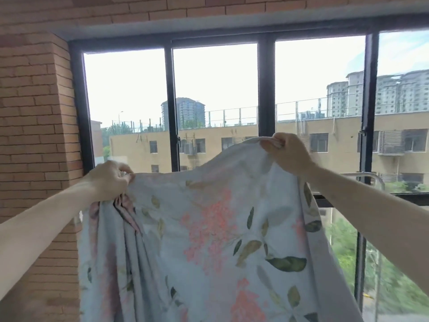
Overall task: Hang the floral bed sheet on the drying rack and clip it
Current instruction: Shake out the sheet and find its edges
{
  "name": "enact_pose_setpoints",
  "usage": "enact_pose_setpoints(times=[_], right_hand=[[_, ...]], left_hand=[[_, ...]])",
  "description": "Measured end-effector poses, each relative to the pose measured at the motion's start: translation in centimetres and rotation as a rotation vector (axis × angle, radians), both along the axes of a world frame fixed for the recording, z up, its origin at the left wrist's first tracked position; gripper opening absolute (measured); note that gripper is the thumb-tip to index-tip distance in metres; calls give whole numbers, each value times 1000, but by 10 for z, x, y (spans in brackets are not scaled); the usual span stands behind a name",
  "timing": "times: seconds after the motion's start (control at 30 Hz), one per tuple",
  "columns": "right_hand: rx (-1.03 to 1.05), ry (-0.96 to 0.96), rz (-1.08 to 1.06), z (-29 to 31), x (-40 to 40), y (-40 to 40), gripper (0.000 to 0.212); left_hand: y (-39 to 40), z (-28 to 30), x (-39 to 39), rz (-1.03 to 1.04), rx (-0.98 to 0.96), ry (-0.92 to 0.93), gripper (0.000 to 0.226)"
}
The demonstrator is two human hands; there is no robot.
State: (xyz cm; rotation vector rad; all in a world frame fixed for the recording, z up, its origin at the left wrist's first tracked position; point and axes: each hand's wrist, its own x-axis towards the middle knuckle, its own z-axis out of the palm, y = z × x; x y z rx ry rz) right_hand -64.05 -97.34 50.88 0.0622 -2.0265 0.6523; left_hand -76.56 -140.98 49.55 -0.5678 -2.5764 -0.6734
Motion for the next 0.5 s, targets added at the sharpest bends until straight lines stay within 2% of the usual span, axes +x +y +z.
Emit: enact_pose_setpoints(times=[0.1,0.27,0.43,0.5], right_hand=[[-58,-2,26,-6,-1,5,57],[-38,-47,97,-13,-8,-11,54],[-76,-64,142,-14,-17,-31,48],[-85,-59,143,-14,-17,-37,47]], left_hand=[[-2,-1,-2,-45,-68,-80,32],[15,-3,10,-193,-174,-253,51],[40,-7,21,-234,-136,-316,35],[44,-12,23,-239,-202,-340,46]])
